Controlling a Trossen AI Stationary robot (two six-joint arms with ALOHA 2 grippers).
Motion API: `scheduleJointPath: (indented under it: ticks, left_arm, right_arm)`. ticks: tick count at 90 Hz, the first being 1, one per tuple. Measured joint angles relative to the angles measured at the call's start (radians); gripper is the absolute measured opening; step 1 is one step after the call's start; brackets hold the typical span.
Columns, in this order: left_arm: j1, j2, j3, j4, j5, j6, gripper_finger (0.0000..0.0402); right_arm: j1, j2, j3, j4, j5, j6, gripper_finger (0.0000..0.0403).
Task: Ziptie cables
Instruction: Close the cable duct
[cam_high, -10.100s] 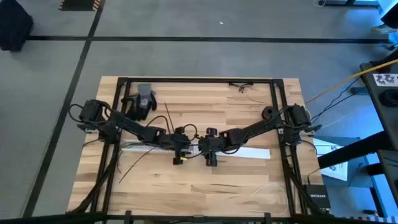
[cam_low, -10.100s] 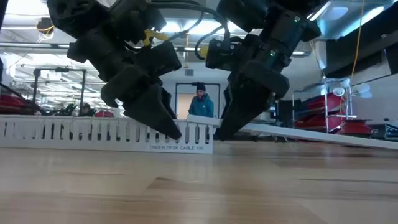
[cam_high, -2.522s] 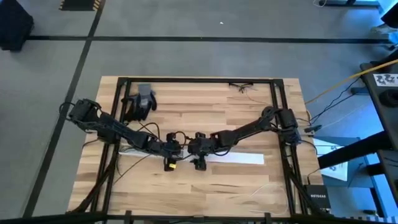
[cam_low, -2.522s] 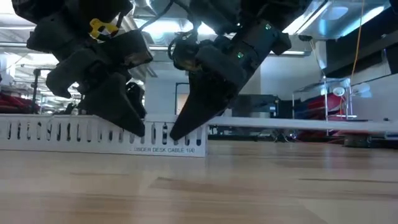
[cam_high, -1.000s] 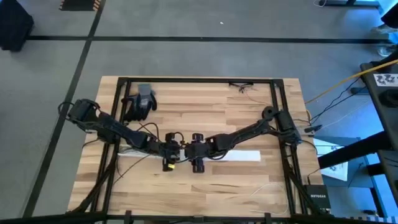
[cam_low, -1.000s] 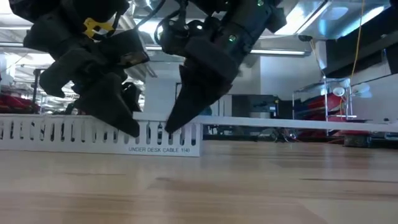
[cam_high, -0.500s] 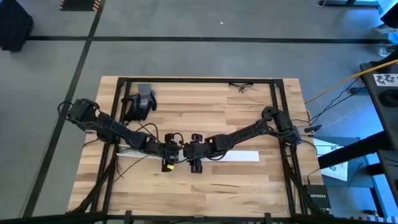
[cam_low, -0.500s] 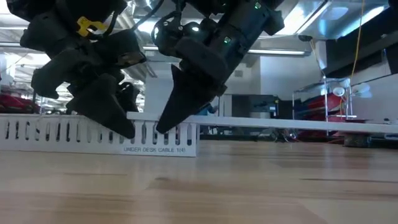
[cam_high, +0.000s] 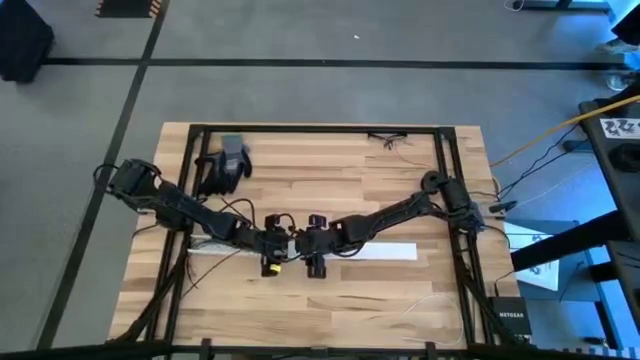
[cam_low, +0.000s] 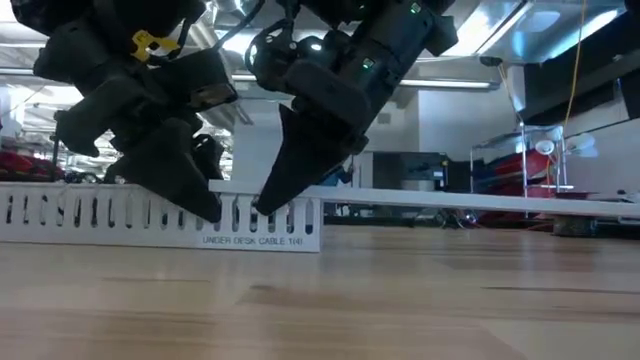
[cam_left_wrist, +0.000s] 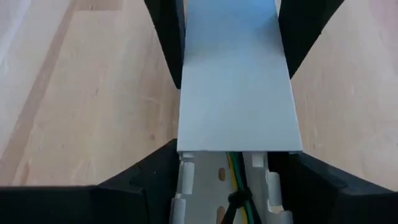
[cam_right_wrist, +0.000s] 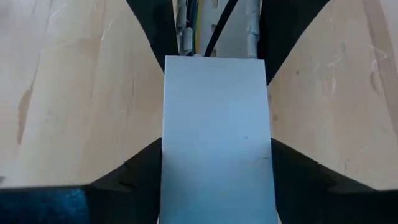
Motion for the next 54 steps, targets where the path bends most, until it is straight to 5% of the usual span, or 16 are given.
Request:
scheduleJointPath:
  ticks: [54]
  left_arm:
    - [-0.012,-0.041,0.0,-0.036,-0.011,0.054,0.0224]
  right_arm:
    - [-0.002,0.0,-0.001,-0.006,-0.001,-0.01,0.0229]
